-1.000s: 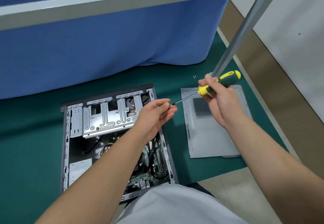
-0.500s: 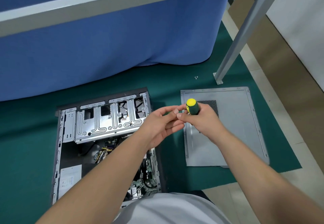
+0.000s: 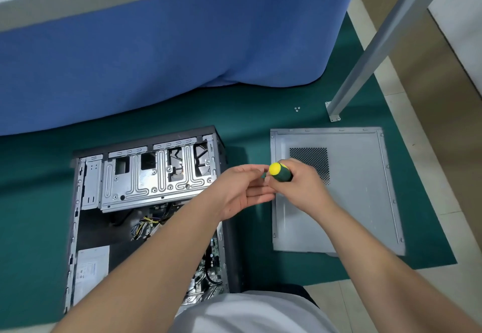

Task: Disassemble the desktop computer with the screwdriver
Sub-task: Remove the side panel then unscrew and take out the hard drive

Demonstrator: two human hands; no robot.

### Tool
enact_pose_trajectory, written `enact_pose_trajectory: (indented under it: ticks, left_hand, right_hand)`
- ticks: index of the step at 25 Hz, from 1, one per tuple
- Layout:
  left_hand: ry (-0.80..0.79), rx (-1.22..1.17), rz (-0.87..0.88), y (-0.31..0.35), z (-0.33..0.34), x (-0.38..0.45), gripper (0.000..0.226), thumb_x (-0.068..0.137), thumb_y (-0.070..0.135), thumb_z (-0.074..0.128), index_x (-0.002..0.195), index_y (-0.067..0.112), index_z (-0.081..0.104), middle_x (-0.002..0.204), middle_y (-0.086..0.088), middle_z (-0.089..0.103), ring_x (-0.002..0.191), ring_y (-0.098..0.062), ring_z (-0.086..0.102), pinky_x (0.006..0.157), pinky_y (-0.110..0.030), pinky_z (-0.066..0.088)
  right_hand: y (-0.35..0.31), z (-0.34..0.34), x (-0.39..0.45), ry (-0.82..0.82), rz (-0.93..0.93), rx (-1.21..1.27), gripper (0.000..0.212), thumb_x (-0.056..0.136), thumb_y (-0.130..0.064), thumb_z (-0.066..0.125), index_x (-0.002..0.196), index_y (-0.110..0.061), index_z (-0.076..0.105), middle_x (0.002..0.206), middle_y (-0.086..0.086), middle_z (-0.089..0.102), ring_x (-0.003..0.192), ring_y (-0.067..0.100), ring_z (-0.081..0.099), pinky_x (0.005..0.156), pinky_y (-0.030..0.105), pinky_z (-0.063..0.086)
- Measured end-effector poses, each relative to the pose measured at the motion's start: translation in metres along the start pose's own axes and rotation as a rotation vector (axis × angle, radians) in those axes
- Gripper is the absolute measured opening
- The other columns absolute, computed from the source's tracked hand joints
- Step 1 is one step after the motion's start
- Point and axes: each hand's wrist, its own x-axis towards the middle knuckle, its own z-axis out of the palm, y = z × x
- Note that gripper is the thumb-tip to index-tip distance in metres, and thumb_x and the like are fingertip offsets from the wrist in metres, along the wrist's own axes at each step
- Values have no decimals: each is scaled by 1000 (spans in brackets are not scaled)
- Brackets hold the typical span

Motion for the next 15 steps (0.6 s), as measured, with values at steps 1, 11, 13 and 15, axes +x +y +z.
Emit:
enact_pose_trajectory:
  ticks: [1,11,13,15]
  left_hand:
    - [22,21,-5,1,1,4,22,108,14,51,118,7,69,101,-20,77,90,-30,77,79,-40,64]
    - [464,1322,825,67,-42,52,23,99,18,57,118,24,70,124,3,72,123,-14,61,106,-34,43]
    - [579,1567,748,80,-61,64,30,99,27,57,128,23,66,142,2,61,148,-21,39,117,-41,29]
    - [649,1630,593,80,-71,72,35,100,37,53,131,27,63,151,7,53,154,-17,27,121,-41,21]
  right_hand:
    - [2,1,2,14,-19,-37,7,82,-23,79,83,-23,72,81,-6,63,79,8,60,69,23,48]
    - [28,-35,94,214,305,124,15,81,-26,70,89,-13,68,75,-4,63,69,15,53,68,31,46]
    - [37,-48,123,251,352,91,14,82,-23,70,91,-12,70,82,3,67,74,21,56,71,34,49]
    - [45,-58,152,276,403,-23,12,83,-22,70,88,-12,67,77,5,63,72,25,56,65,32,48]
